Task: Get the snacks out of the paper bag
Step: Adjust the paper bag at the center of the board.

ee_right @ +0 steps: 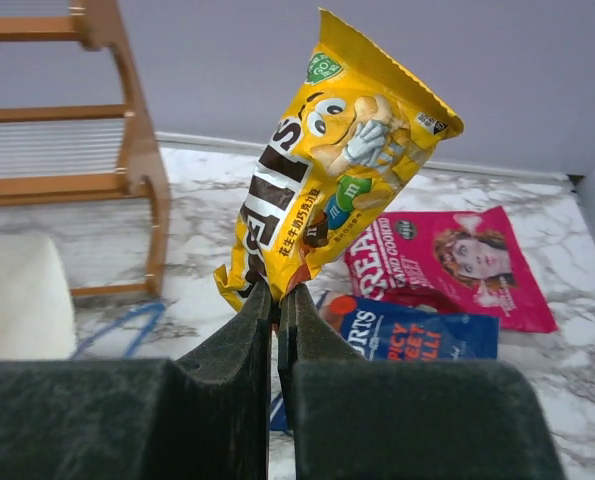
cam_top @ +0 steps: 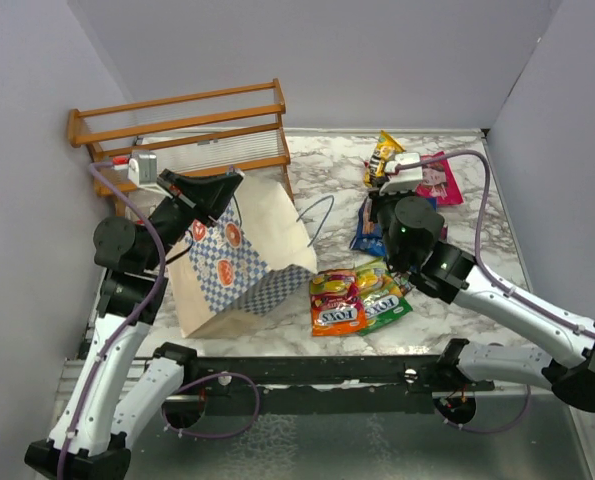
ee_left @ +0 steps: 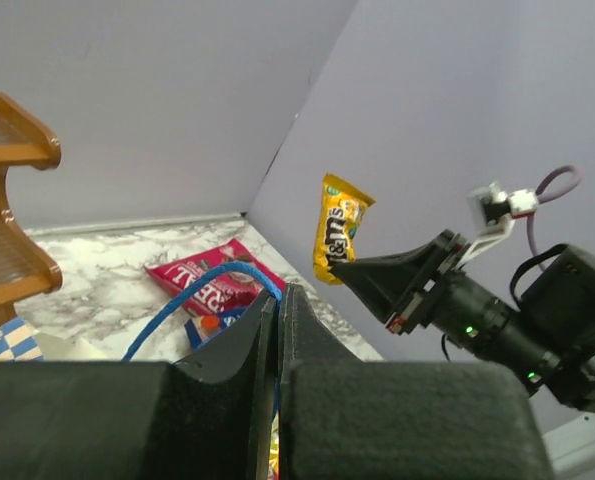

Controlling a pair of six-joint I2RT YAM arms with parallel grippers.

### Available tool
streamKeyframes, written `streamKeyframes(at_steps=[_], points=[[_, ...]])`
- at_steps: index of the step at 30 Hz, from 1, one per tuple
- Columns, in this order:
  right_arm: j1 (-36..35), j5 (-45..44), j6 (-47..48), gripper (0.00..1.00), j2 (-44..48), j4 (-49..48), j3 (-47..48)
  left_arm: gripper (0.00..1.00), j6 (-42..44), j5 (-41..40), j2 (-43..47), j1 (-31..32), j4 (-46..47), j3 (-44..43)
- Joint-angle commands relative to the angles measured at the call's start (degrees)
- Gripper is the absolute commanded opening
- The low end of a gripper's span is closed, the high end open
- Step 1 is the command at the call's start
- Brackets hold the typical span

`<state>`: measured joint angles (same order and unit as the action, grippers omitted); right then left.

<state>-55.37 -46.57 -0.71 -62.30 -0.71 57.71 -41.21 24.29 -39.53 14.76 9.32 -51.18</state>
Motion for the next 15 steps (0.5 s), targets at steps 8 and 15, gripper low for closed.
streamKeyframes(at_steps=[8,15], points=[[11.18,12.87,-5.73,0.04,-3.97,10.01,-1.51,0.0,2.83,-5.3,-5.16,0.26,2.4,-9.99],[12.48,19.37,-8.63,0.04,-4.32,15.2,-3.78,0.0,7.96,-12.25,5.98,0.26,-12.42,2.31]])
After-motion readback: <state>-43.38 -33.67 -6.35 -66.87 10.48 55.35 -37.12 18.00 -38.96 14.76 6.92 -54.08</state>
